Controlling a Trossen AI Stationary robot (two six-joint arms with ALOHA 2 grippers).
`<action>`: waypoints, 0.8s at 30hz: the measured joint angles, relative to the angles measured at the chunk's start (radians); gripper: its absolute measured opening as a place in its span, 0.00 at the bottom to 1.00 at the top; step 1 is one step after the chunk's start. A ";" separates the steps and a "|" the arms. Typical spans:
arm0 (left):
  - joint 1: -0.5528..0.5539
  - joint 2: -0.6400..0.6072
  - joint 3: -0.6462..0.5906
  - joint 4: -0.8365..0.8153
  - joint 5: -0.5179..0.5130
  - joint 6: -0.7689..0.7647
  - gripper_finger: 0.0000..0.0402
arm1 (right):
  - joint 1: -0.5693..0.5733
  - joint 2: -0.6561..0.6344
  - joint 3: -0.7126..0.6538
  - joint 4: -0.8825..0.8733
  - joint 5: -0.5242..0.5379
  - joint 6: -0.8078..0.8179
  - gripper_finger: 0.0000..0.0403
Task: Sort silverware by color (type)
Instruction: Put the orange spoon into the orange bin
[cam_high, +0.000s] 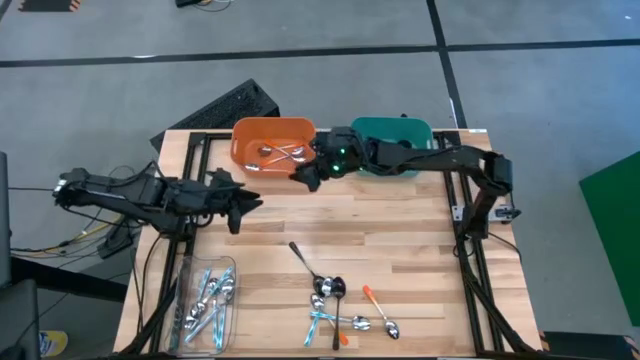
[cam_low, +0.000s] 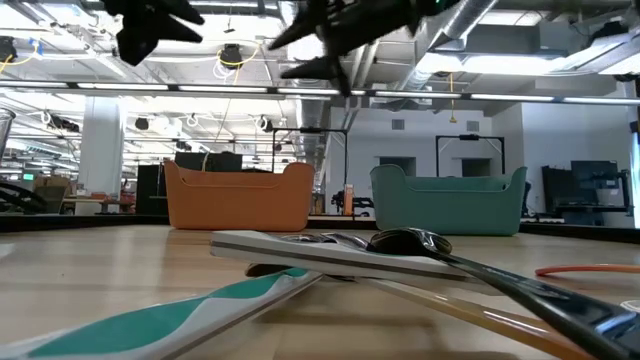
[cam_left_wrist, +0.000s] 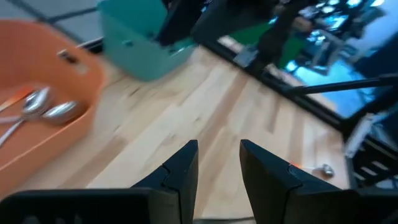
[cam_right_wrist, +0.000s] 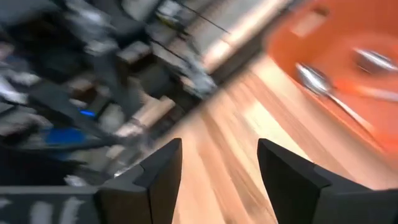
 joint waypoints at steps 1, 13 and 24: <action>-0.009 0.005 -0.007 0.026 0.000 0.014 0.26 | 0.015 -0.022 0.000 -0.068 0.045 0.005 0.57; 0.007 0.115 -0.015 0.247 -0.041 0.129 0.26 | 0.221 -0.185 0.001 -0.584 0.386 0.095 0.45; 0.012 0.257 -0.014 0.311 -0.034 0.109 0.26 | 0.408 -0.191 -0.001 -0.944 0.453 0.347 0.41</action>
